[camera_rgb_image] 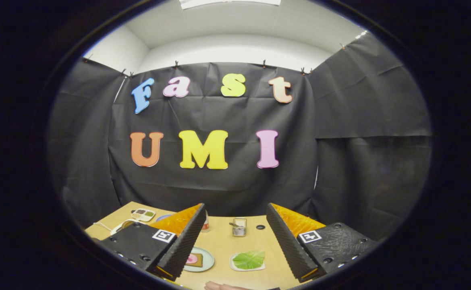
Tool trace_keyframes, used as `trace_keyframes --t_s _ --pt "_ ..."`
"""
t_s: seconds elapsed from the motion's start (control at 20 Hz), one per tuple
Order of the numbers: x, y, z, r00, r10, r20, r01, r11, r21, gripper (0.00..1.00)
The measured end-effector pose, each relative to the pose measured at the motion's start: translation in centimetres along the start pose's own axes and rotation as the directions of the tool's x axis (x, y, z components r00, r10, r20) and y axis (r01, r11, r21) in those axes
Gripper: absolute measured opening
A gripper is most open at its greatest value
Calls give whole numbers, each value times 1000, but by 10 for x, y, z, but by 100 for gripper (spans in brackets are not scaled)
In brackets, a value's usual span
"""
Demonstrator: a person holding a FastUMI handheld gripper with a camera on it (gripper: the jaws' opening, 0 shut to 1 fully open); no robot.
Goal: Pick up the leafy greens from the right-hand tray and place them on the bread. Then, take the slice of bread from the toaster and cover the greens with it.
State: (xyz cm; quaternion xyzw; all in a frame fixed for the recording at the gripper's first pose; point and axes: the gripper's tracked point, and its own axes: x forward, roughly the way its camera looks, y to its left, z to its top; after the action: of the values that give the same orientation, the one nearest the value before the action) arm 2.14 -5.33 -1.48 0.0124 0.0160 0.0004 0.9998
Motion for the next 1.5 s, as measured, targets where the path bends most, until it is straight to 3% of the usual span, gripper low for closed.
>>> trace_keyframes --t_s 0.35,0.7,1.0,1.3,1.5 --pt "49 -45 -77 991 -2 -135 0 1000 -19 95" --pt "125 -96 -201 932 16 -363 -22 1000 -13 96" --pt "180 -107 -298 840 19 -543 -28 1000 -8 96" --pt "211 -104 -380 688 21 -725 -19 1000 11 95" --pt "222 -94 -405 626 33 -779 -22 999 25 90"
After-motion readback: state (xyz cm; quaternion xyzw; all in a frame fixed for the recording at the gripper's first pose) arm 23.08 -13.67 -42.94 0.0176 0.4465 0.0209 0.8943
